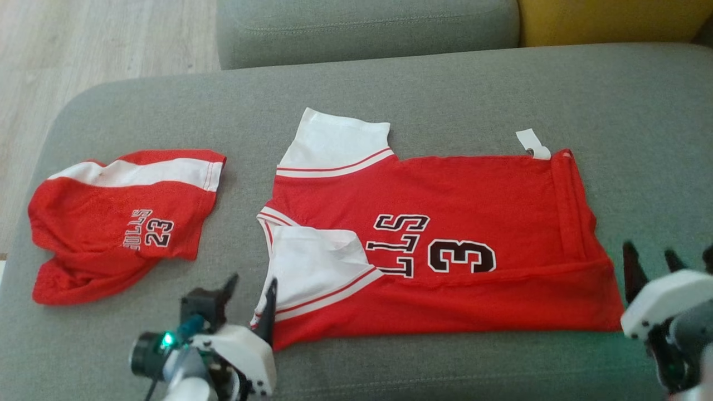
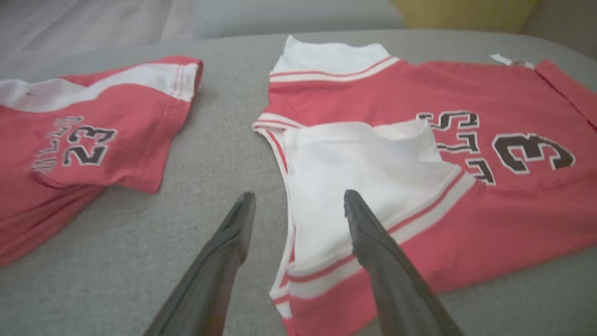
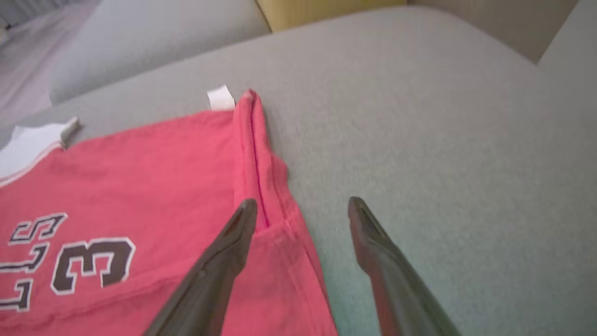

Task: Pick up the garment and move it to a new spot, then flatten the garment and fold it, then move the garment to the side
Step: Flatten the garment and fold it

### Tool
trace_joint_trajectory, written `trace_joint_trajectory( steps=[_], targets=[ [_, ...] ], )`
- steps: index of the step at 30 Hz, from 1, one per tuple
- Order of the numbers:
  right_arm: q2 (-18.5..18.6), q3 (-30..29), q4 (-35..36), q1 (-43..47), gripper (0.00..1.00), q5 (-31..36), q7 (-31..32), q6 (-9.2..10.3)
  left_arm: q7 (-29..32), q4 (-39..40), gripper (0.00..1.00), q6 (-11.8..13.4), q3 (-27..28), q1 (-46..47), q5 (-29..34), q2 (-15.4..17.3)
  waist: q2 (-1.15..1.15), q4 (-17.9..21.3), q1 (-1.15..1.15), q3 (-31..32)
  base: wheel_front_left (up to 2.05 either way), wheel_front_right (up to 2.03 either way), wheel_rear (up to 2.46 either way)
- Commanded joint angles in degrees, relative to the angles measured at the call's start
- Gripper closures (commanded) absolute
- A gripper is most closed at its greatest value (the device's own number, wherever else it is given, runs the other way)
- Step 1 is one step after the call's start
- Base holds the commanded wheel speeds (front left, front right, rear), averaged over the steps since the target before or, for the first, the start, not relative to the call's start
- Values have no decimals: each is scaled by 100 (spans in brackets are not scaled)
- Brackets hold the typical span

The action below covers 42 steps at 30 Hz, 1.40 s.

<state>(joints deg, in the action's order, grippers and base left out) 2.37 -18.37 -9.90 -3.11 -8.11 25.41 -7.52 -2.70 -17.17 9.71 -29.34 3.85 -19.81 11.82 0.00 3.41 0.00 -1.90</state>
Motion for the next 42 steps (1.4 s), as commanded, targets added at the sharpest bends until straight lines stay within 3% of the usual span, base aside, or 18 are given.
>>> trace_joint_trajectory(
  steps=[1,4,8,15,25,42],
  targets=[
    [54,242,301,-399,0,-40,-316,3,-277,271,0,78,341,423,-34,51,0,13,0,-38,0,0,0],
    [53,481,434,-584,0,-52,-823,3,-670,417,0,87,517,694,-64,37,0,48,0,-167,0,0,0],
    [53,593,517,-770,0,-62,-1128,3,-755,465,0,1,577,1017,-64,83,0,85,0,-322,0,0,0],
    [52,874,607,-1374,0,-75,-1528,3,-273,183,0,-480,395,2277,89,283,0,225,0,-895,0,0,0],
    [52,1309,754,-1940,0,-119,-1710,3,620,-1618,0,-1067,88,4325,299,261,0,513,0,-1783,0,0,0],
    [51,2158,1375,-2211,0,-242,-1844,3,381,-4326,0,-1313,-27,6372,508,271,0,1299,0,-2519,0,0,0]
  ],
)
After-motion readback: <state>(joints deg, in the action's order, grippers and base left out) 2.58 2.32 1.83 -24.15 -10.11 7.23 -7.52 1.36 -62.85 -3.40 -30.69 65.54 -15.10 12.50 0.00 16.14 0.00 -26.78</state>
